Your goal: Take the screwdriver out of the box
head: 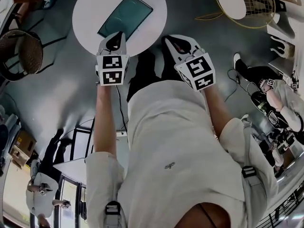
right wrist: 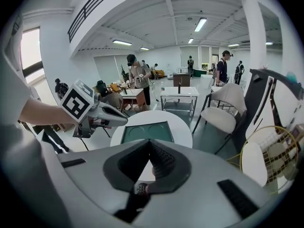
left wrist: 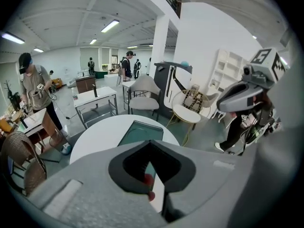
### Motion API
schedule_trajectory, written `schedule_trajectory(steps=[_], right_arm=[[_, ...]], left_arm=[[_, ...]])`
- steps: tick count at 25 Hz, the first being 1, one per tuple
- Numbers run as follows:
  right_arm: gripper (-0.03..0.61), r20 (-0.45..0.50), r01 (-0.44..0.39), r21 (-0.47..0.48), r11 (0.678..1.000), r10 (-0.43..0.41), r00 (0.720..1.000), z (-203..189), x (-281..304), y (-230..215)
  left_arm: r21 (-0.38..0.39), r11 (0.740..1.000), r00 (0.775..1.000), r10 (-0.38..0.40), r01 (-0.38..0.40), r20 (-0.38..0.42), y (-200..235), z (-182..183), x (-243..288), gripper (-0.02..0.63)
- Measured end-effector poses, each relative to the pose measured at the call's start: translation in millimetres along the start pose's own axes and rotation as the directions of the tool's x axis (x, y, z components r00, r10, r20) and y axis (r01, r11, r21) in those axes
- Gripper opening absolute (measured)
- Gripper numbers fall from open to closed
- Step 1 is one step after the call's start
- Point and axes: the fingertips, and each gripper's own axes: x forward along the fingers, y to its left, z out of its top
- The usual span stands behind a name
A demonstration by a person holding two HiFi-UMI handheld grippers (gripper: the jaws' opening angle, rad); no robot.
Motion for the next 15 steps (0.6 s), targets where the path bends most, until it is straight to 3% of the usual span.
schedule_trajectory(steps=[5, 15], right_arm=[[0.008, 0.007, 0.045, 0.013, 0.999, -0.046, 0.999, -12, 12, -12], [0.049, -0.091, -0.039, 0.031, 0.999, 0.042, 0.995, -60, 72, 0]], left_arm=[[0.041, 0.999, 0.999, -0.025, 0.027, -0.038, -2, -6, 27, 0.009], [0.087, 0.995, 0.988, -0.033, 0.047, -0.152, 2, -29, 76, 0.009]])
